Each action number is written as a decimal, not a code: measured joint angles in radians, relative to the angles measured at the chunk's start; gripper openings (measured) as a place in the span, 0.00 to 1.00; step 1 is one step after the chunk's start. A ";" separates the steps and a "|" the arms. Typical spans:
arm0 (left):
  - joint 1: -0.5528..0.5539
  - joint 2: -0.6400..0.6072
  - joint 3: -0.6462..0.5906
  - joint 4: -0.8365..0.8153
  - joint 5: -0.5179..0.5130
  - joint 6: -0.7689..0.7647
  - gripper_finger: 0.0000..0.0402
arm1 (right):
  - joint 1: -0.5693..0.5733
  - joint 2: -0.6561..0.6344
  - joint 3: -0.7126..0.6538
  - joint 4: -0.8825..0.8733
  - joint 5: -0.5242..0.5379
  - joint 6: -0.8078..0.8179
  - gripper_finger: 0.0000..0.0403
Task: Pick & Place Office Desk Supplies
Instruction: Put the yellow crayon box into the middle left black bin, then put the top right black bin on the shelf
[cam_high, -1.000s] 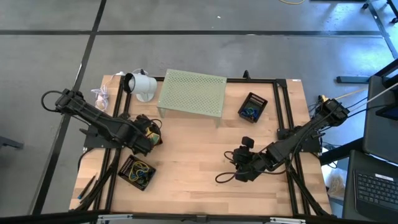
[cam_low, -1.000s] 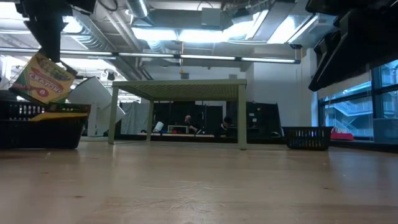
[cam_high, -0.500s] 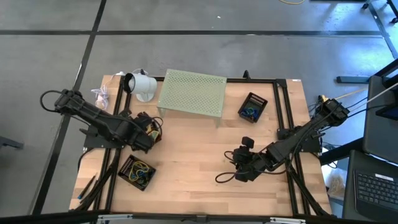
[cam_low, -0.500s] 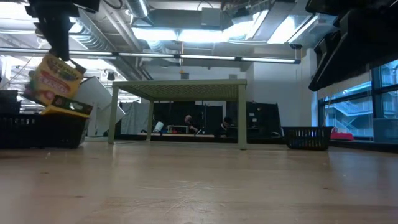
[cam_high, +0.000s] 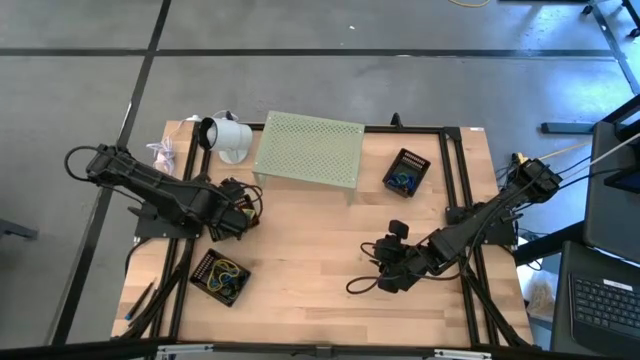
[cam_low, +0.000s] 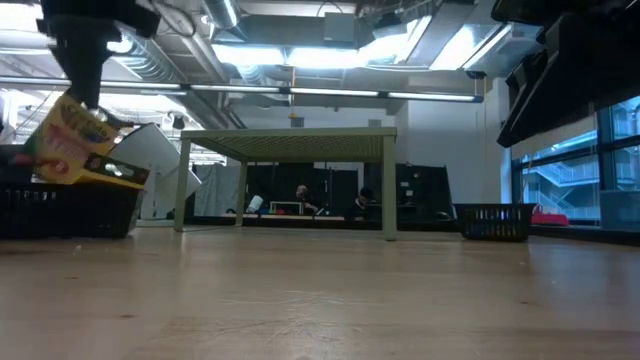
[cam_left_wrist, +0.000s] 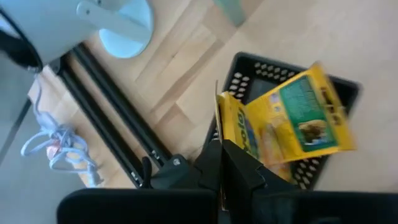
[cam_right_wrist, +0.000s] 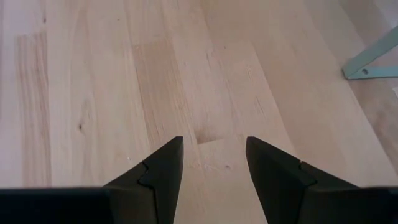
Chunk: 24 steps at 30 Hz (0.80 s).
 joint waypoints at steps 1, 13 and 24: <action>0.000 0.000 -0.016 0.000 -0.002 -0.012 0.01 | 0.000 0.000 0.000 0.000 0.000 0.006 0.45; 0.000 0.003 -0.078 0.002 0.006 -0.069 0.08 | 0.000 0.000 0.000 0.000 0.000 0.010 0.45; 0.000 0.003 -0.078 0.065 0.029 -0.068 0.30 | 0.000 0.000 0.000 0.000 0.000 0.009 0.45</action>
